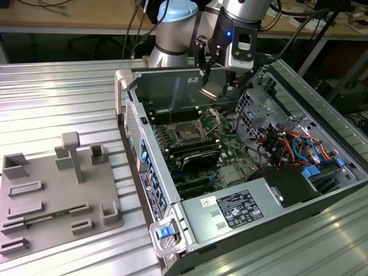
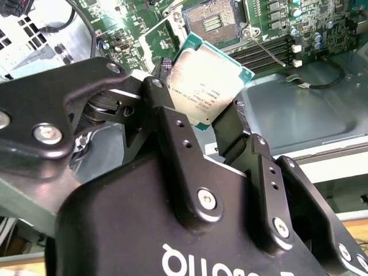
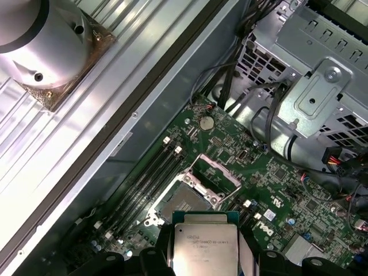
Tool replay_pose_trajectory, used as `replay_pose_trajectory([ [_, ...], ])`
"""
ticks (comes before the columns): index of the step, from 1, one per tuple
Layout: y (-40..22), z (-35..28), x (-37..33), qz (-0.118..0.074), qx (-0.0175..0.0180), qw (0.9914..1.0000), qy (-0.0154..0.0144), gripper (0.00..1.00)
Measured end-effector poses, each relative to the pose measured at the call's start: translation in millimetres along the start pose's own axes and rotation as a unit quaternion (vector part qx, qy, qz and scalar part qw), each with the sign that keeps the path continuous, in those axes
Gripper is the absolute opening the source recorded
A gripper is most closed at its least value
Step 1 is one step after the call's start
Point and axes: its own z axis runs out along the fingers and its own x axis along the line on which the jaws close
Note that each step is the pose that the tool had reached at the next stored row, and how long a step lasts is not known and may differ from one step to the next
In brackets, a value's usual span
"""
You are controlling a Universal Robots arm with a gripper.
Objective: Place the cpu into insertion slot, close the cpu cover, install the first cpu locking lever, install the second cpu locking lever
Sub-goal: 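Place the cpu into insertion slot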
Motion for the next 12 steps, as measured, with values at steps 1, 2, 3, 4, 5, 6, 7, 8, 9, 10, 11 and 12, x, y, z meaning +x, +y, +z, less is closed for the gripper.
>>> replay_pose_trajectory([
  [1, 0.0, 0.2, 0.0, 0.005, -0.0001, 0.99999, -0.0005, 0.55],
  [2, -0.1, 0.5, 0.0, 0.013, -0.0003, 0.99991, -0.0012, 0.55],
  [3, -0.1, 0.8, 0.1, 0.018, -0.0004, 0.99983, -0.0016, 0.55],
  [4, -0.2, 1.0, 0.1, 0.024, -0.0005, 0.99971, -0.0021, 0.55],
  [5, -0.3, 1.2, 0.1, 0.029, -0.0006, 0.99958, -0.0026, 0.55],
  [6, -0.4, 1.3, 0.2, 0.033, -0.0006, 0.99945, -0.0029, 0.55],
  [7, -0.5, 1.4, 0.3, 0.035, -0.0007, 0.99938, -0.0031, 0.55],
  [8, -0.6, 1.4, 0.3, 0.037, -0.0007, 0.99930, -0.0033, 0.55],
  [9, -0.7, 1.5, 0.4, 0.040, -0.0008, 0.99921, -0.0035, 0.55],
  [10, -0.8, 1.5, 0.5, 0.041, -0.0008, 0.99915, -0.0036, 0.55],
  [11, -0.8, 1.5, 0.5, 0.042, -0.0008, 0.99910, -0.0038, 0.55],
  [12, -0.9, 1.5, 0.5, 0.043, -0.0008, 0.99908, -0.0038, 0.55],
])
